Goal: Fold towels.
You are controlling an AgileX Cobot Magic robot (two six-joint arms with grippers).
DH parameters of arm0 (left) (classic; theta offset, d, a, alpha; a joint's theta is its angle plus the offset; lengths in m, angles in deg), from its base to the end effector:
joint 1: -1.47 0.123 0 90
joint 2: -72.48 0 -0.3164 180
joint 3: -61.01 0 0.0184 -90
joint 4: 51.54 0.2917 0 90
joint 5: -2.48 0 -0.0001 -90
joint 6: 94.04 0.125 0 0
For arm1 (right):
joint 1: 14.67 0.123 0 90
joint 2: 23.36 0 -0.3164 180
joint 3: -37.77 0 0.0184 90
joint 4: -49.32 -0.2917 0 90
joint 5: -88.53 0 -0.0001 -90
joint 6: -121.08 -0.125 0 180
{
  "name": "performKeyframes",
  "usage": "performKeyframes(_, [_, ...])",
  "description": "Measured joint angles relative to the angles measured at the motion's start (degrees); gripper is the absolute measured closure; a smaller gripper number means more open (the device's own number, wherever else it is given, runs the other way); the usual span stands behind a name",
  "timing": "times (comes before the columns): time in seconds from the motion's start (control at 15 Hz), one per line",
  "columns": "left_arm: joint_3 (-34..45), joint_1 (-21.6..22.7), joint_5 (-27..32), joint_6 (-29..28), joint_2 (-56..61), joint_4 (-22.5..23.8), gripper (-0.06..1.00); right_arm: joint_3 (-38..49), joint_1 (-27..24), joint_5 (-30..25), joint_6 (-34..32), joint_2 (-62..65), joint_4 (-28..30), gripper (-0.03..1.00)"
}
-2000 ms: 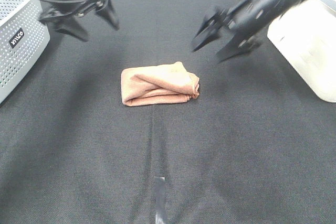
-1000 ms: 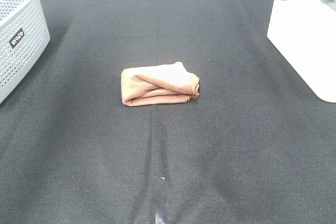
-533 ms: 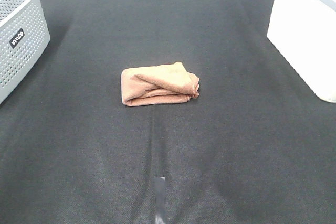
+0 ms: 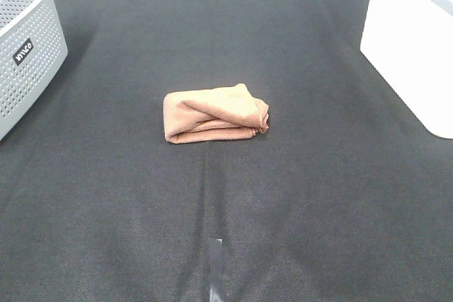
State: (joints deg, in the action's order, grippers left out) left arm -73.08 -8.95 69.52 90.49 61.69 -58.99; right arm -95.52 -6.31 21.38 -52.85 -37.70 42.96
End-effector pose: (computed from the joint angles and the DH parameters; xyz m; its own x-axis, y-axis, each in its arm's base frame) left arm 0.0231 -0.0194 0.2891 -0.5358 0.1269 -0.8348 0.2926 0.9553 -0.0426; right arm 0.0354 0.0181 0.2819 -0.5949 -0.1504 -0.7896 -0.2619 0.9650 0.0135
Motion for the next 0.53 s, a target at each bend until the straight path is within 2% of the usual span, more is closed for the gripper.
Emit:
performKeyframes(0.2, [2.46,0.0,-4.7,2.81,0.92,-1.38,0.19,2.01,0.0,4.53,1.09,4.47,-0.06,0.17])
performKeyframes(0.53, [3.44,0.0,-6.25,3.67,0.92,-1.72,0.19,2.29,0.0,5.44,1.09,4.47,-0.06,0.17])
